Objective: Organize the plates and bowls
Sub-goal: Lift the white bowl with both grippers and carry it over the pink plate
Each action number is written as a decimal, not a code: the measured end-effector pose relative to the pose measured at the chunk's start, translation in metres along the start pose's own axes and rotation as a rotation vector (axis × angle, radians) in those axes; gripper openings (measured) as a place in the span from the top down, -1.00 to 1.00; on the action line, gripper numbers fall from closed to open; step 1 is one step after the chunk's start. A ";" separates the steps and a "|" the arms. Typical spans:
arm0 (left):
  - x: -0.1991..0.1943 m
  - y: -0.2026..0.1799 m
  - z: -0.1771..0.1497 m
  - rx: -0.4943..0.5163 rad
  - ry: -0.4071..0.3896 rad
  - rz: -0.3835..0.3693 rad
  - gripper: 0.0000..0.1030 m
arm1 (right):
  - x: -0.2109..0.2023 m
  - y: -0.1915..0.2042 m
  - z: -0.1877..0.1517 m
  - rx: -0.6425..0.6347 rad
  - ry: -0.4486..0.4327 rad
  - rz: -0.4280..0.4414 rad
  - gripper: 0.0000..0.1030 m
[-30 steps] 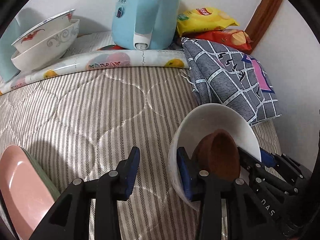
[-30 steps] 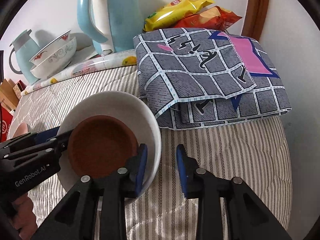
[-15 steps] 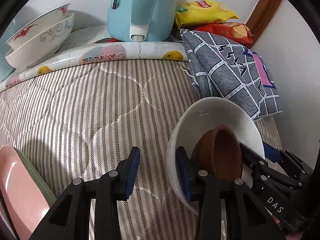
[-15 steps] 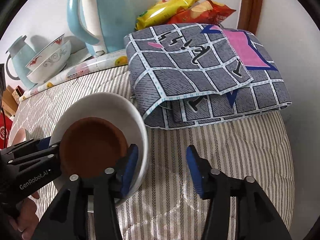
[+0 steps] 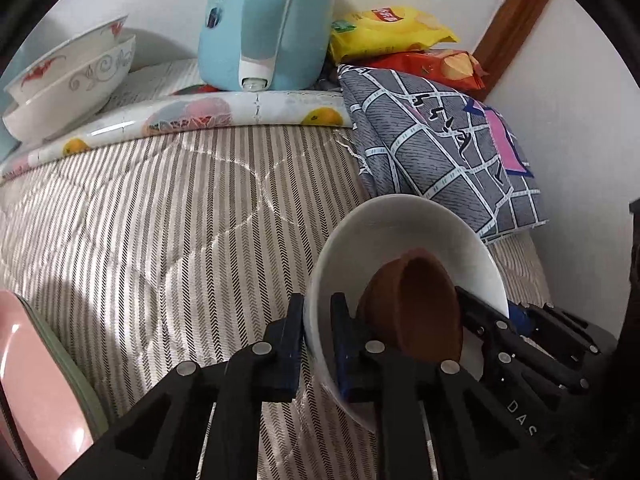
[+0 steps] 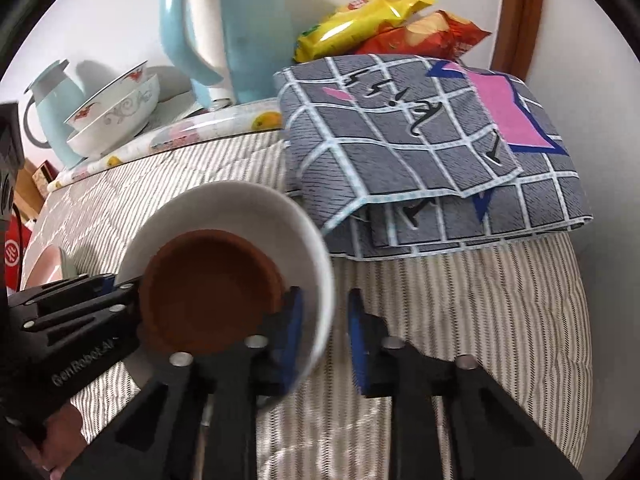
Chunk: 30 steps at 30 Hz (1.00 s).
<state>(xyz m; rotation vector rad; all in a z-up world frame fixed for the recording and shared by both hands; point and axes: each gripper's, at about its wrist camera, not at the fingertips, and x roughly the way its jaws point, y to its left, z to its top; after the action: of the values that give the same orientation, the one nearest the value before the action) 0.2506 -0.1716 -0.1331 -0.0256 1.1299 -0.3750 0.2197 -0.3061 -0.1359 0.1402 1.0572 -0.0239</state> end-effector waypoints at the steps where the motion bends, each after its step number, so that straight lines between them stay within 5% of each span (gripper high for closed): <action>1: 0.000 0.001 0.000 -0.002 0.000 -0.006 0.74 | -0.001 0.003 0.000 -0.011 0.000 -0.011 0.74; 30: -0.040 0.031 -0.037 -0.035 -0.028 0.016 0.86 | -0.027 0.035 -0.031 0.005 -0.015 0.002 0.86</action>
<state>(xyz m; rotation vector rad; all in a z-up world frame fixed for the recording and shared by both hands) 0.2117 -0.1242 -0.1199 -0.0522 1.1087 -0.3398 0.1823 -0.2686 -0.1234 0.1451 1.0421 -0.0253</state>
